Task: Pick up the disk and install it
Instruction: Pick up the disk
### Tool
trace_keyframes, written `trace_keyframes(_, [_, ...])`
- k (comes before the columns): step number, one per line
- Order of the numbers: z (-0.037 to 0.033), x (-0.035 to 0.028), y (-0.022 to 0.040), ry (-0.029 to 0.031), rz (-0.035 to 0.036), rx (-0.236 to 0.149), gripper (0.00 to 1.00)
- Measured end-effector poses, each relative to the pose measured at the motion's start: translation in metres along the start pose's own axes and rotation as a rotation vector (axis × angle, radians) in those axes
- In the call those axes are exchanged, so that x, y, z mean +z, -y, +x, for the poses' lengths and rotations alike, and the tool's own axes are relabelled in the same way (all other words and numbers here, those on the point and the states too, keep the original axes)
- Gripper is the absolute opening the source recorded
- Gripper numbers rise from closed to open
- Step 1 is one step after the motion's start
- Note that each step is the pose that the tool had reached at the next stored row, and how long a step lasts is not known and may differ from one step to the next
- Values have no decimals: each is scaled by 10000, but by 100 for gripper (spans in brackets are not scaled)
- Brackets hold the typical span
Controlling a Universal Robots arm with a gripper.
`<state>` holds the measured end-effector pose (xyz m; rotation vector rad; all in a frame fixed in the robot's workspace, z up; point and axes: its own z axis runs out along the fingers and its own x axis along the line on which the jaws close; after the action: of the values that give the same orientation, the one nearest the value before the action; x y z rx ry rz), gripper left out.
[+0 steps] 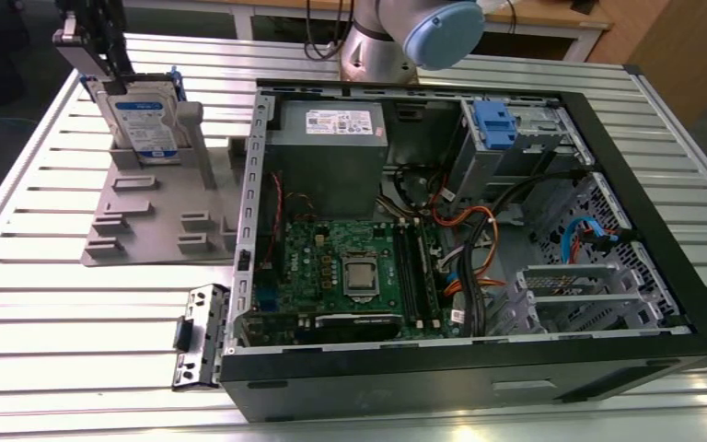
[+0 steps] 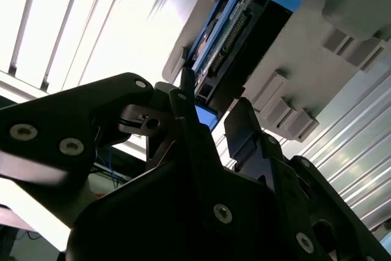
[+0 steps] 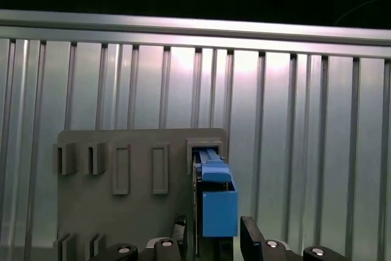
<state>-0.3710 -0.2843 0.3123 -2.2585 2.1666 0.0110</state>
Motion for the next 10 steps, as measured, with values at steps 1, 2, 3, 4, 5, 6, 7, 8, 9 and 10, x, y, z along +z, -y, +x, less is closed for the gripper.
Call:
trace_keyframes(1, [0,18,0,0,0,-8,47])
trace_keyframes(2, [0,36,0,0,0,-15,47])
trace_keyframes(3, [1,54,0,0,-1,-22,47])
trace_keyframes(4, [1,72,0,0,-1,-29,47])
trace_keyframes(5, [1,90,-1,0,-1,-35,47])
trace_keyframes(6, [1,107,-1,0,-1,-41,47])
trace_keyframes(7, [2,125,-1,0,-2,-46,47])
trace_keyframes(8, [2,145,-1,0,-1,-52,47])
trace_keyframes(9, [2,163,0,0,-1,-58,47])
trace_keyframes(10, [2,181,-1,0,0,-65,47])
